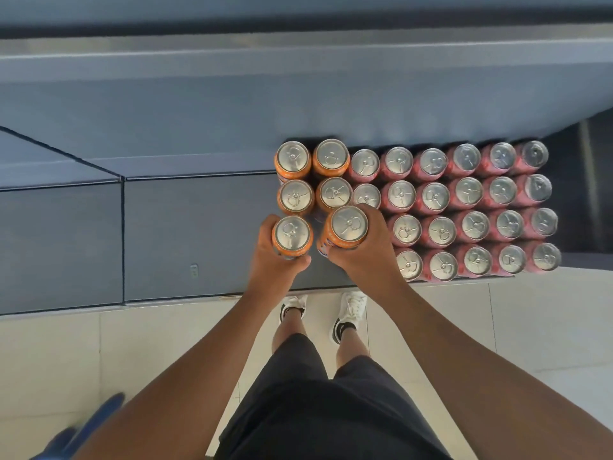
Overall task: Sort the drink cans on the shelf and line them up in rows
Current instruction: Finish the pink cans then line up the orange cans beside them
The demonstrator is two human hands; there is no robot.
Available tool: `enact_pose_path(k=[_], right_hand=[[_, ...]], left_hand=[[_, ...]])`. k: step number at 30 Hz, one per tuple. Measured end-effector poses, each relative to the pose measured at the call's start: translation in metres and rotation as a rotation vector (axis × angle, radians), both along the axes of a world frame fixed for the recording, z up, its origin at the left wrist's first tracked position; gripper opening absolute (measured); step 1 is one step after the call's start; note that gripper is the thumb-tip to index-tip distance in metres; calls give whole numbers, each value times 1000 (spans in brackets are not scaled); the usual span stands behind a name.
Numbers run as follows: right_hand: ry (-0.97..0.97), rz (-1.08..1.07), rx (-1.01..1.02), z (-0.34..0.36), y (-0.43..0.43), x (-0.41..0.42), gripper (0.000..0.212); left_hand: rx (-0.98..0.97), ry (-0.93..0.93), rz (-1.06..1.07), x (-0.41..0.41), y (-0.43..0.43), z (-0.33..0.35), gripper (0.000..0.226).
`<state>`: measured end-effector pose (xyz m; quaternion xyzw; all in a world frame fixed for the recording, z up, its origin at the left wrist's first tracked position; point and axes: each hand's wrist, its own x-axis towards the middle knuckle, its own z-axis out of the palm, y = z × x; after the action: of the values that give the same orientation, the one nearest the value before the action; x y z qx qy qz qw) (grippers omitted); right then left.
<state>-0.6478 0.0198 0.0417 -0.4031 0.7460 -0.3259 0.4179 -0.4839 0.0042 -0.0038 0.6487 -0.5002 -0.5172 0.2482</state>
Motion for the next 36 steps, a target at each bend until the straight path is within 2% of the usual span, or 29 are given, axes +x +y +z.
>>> enact_pose_path(k=[10, 20, 30, 33, 36], right_hand=[[-6, 56, 51, -26, 8, -4, 67], [197, 146, 11, -43, 9, 1, 70], [123, 161, 37, -17, 14, -5, 83], [188, 220, 17, -5, 19, -6, 79], [380, 348, -20, 6, 22, -9, 71]], left_hand=[[-1, -111, 36, -15, 2, -12, 63], [-19, -65, 96, -25, 9, -19, 63], [-23, -93, 39, -20, 9, -6, 73], [-8, -183, -9, -16, 14, 16, 68], [-31, -399, -98, -13, 20, 45, 64]])
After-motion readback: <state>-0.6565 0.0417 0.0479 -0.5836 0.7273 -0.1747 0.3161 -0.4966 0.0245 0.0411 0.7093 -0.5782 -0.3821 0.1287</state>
